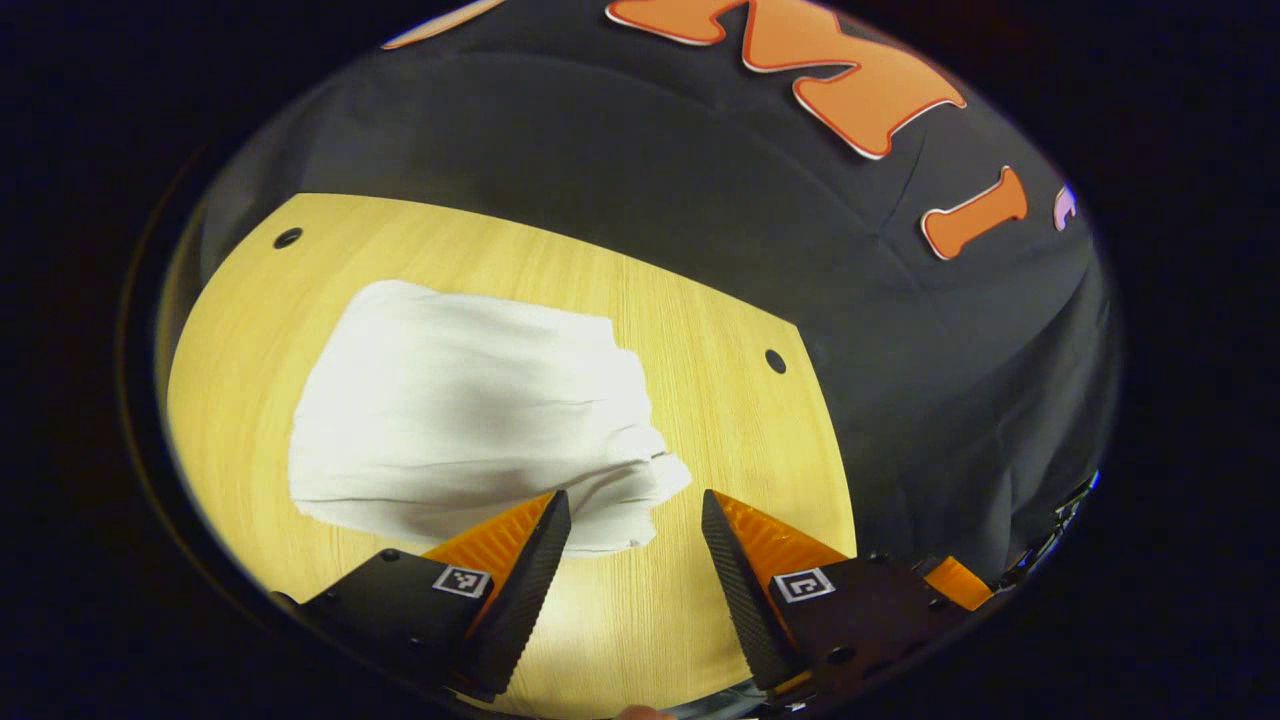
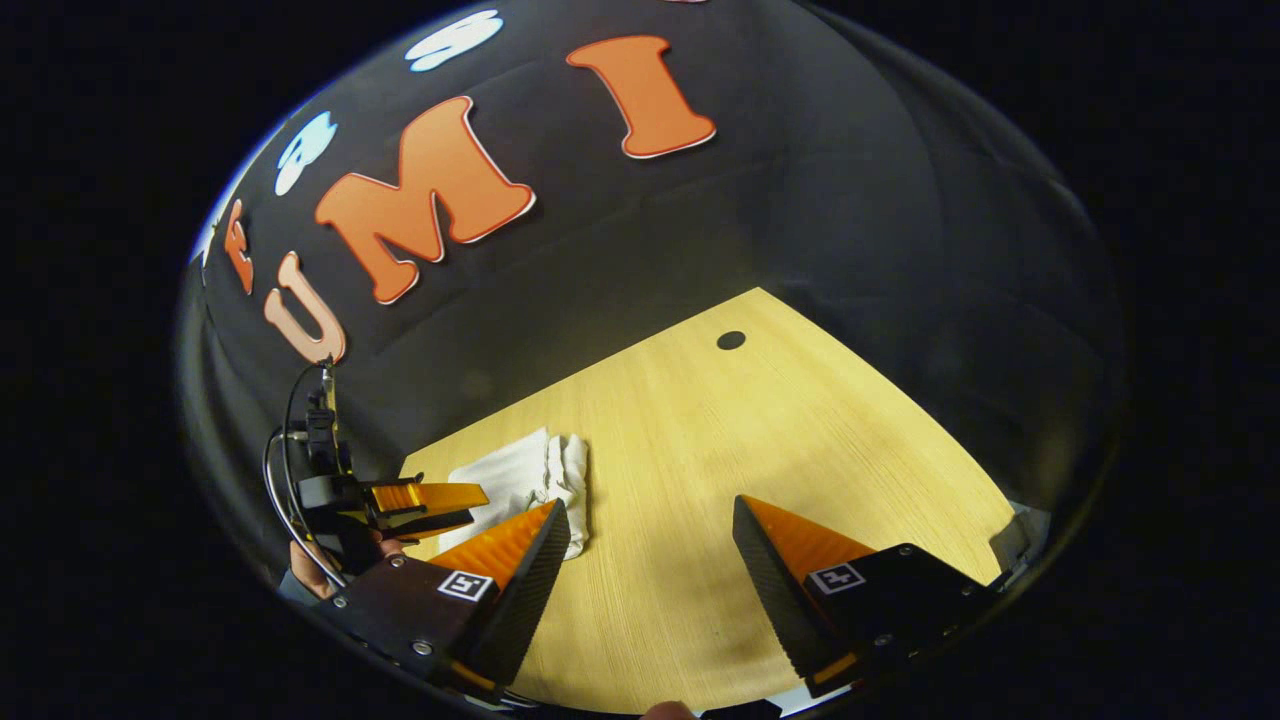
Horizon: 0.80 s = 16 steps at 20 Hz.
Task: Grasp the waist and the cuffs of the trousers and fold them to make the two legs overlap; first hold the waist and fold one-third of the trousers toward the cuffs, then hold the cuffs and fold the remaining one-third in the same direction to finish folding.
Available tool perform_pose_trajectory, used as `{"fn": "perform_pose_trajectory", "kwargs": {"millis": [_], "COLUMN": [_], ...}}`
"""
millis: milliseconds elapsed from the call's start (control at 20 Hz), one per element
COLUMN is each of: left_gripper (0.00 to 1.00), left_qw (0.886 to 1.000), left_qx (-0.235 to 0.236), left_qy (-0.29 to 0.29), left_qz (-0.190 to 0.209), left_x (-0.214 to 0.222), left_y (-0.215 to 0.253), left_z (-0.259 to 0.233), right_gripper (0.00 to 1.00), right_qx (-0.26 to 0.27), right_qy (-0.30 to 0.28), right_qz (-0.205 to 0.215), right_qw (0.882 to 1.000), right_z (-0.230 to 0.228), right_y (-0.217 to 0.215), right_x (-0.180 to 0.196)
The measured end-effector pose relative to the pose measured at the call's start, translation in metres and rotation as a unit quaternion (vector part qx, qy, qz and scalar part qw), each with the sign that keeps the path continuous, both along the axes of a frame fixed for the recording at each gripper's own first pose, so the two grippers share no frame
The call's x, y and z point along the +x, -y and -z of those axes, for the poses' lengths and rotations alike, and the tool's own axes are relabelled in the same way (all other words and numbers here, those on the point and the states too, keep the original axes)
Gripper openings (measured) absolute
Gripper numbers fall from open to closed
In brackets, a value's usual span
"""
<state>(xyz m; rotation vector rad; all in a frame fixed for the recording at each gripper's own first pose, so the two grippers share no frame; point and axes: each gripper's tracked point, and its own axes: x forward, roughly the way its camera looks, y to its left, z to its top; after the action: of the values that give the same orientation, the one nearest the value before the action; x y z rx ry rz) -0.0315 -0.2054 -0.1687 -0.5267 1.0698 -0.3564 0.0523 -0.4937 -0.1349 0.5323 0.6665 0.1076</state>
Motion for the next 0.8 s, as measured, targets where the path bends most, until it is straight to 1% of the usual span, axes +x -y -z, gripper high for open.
{"fn": "perform_pose_trajectory", "kwargs": {"millis": [100,150,200,250,400,500,600,750,800], "left_gripper": [0.95,1.00,0.97,1.00,0.98,1.00,0.99,0.98,0.98], "left_qw": [0.999,0.998,0.997,0.995,0.981,0.972,0.957,0.922,0.908], "left_qx": [0.012,0.022,0.036,0.052,0.126,0.149,0.176,0.224,0.235], "left_qy": [0.021,0.035,0.049,0.067,0.126,0.158,0.207,0.286,0.313], "left_qz": [-0.027,-0.039,-0.048,-0.057,-0.083,-0.088,-0.097,-0.130,-0.147], "left_x": [-0.013,-0.018,-0.025,-0.029,-0.033,-0.033,-0.031,-0.032,-0.034], "left_y": [-0.027,-0.042,-0.057,-0.070,-0.112,-0.119,-0.135,-0.157,-0.164], "left_z": [-0.013,-0.023,-0.036,-0.047,-0.085,-0.115,-0.141,-0.186,-0.197], "right_gripper": [0.99,0.98,0.98,0.99,0.98,0.99,0.98,0.99,0.98], "right_qx": [-0.014,-0.023,-0.032,-0.041,-0.059,-0.066,-0.078,-0.106,-0.111], "right_qy": [0.018,0.031,0.046,0.063,0.101,0.121,0.155,0.199,0.209], "right_qz": [-0.026,-0.038,-0.047,-0.052,-0.066,-0.076,-0.081,-0.080,-0.077], "right_qw": [0.999,0.999,0.997,0.996,0.991,0.988,0.981,0.971,0.969], "right_z": [-0.009,-0.014,-0.022,-0.032,-0.056,-0.074,-0.098,-0.130,-0.138], "right_y": [-0.009,-0.013,-0.018,-0.024,-0.040,-0.054,-0.067,-0.083,-0.087], "right_x": [0.004,0.005,0.009,0.013,0.019,0.021,0.021,0.023,0.023]}}
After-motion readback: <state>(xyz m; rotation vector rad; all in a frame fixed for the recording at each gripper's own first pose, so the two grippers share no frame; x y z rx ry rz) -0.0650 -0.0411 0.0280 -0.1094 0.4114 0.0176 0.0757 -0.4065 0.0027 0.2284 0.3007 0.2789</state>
